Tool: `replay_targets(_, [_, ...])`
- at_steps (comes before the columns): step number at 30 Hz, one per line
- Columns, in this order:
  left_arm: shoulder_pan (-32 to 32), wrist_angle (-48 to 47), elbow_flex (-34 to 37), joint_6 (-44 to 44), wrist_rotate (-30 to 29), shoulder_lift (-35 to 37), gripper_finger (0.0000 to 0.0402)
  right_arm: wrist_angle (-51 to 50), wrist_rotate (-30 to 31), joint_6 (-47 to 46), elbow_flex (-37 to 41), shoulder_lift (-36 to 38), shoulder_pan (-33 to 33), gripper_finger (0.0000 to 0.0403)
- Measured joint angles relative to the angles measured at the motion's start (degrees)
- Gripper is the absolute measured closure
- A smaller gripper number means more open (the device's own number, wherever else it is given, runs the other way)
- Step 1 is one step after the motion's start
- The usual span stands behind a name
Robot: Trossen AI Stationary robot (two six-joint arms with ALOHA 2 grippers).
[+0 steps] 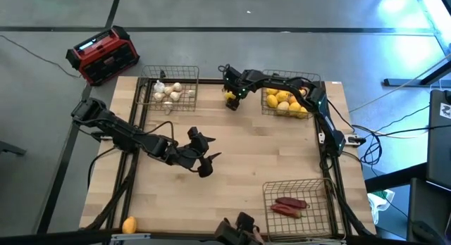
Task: Sort produce into baskets
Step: Put the top yellow lemon into the top right wire basket
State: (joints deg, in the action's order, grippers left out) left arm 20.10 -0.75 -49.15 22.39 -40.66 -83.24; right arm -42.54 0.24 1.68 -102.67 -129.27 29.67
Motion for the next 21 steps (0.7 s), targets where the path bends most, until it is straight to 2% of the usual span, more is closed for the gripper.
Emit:
replay_targets(5, [-0.07, -0.01, 0.00, 0.16, 0.00, 0.00, 0.0125, -1.60, 0.03, 2.87, 0.00, 0.00, -2.35, 0.0086])
replay_targets(11, [-0.07, -0.07, 0.00, 1.23, 0.00, 0.00, 0.0125, -2.79, 9.63, 3.25, -0.01, 0.72, -4.32, 0.0086])
replay_targets(14, [-0.07, -0.08, 0.00, 1.23, 0.00, 0.00, 0.0125, -2.41, 12.00, 2.84, -0.03, 1.41, -4.61, 0.0086])
replay_targets(18, [-0.44, -0.08, 0.00, 1.20, 0.00, 0.00, 0.0125, -0.27, 11.92, 2.46, -0.04, 2.45, -4.56, 0.0086])
replay_targets(21, [-0.72, -0.11, 0.00, 1.22, 0.01, 0.00, 0.0125, 3.00, 9.53, 0.31, -0.11, 2.60, -4.56, 0.0086])
